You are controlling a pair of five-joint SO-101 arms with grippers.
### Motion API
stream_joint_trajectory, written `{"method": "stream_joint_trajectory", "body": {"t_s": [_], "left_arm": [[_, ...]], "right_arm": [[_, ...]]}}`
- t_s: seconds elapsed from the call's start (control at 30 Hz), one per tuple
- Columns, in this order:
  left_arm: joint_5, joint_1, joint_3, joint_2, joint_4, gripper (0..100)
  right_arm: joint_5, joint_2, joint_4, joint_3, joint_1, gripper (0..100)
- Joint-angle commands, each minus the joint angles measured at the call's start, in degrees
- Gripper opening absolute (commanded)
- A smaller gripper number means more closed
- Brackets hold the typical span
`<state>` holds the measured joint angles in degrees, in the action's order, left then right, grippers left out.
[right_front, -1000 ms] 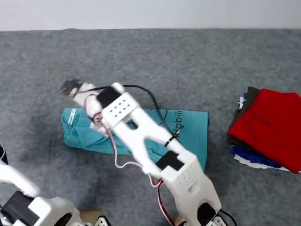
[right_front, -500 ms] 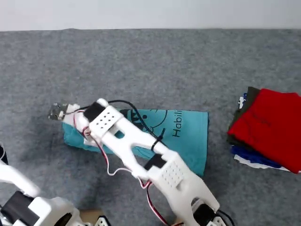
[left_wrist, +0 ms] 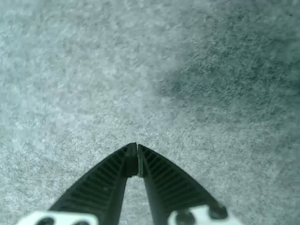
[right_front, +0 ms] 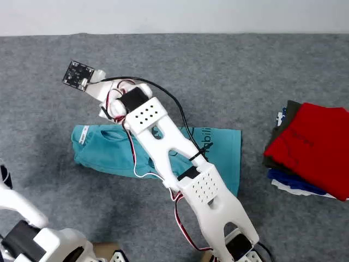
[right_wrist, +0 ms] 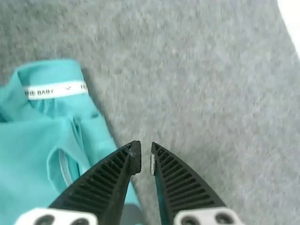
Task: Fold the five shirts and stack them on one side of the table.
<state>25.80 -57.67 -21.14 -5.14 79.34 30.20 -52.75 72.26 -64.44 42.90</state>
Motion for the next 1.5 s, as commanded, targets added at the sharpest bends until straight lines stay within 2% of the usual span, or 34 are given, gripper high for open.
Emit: {"method": "stream_joint_trajectory", "body": {"t_s": [0.0,0.3,0.43,0.67,1.03,1.33,1.47], "left_arm": [[0.3,1.8,0.2,-0.9,-0.4,1],[0.3,1.0,0.4,-1.7,1.5,1],[0.2,1.1,0.0,-7.0,3.3,1],[0.1,1.3,0.0,-16.8,4.0,1],[0.3,1.3,0.2,-18.2,3.6,1],[0.6,1.3,0.3,-18.4,2.9,1],[2.1,1.3,0.3,-18.1,2.7,1]], "right_arm": [[0.4,1.3,6.4,-3.2,2.1,4.6],[0.0,1.5,24.3,-3.3,4.2,4.6],[-4.6,1.4,30.6,-6.5,1.8,4.5],[-6.7,-1.5,29.7,-5.7,3.3,1.3],[-6.9,-12.4,30.3,-5.6,4.2,1.0],[-6.9,-10.4,30.8,-5.3,11.9,1.0],[-6.9,-9.2,30.7,-5.3,13.1,1.0]]}}
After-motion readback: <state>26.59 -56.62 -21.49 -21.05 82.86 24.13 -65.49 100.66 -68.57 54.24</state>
